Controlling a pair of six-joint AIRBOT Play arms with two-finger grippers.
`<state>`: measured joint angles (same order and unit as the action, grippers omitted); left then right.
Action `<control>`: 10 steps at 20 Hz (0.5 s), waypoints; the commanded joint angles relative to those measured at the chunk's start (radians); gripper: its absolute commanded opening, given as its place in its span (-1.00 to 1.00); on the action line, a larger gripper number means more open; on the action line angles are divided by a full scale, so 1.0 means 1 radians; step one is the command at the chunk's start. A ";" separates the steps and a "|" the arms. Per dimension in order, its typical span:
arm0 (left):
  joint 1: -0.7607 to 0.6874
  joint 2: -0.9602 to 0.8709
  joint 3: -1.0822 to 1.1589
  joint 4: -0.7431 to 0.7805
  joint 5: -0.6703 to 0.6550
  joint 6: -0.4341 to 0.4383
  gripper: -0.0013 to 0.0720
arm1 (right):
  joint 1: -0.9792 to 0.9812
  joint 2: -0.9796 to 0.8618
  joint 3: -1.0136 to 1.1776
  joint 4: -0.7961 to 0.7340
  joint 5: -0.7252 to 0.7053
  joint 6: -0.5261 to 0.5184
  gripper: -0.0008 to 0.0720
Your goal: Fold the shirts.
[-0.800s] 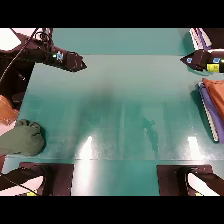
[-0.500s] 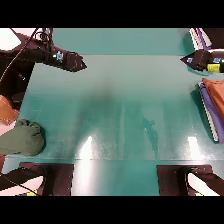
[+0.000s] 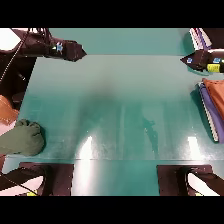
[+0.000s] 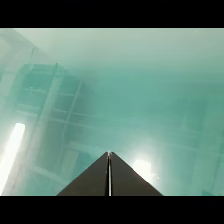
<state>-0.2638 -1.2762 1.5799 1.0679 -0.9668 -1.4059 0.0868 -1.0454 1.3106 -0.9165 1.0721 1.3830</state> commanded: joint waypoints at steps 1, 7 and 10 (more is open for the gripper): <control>0.000 0.001 0.002 0.000 0.128 0.000 -0.89 | -0.001 -0.001 0.001 0.000 0.006 0.000 -0.92; 0.060 0.040 0.003 0.019 -0.108 -0.001 -0.89 | -0.001 0.000 0.001 0.000 0.010 0.000 -0.92; 0.162 0.123 -0.013 0.224 -0.337 -0.035 -0.89 | -0.001 0.000 0.001 0.000 0.013 0.000 -0.92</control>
<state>-0.1761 -1.2118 1.5772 1.1366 -1.0843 -1.4117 0.0868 -1.0454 1.3106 -0.9165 1.0817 1.3827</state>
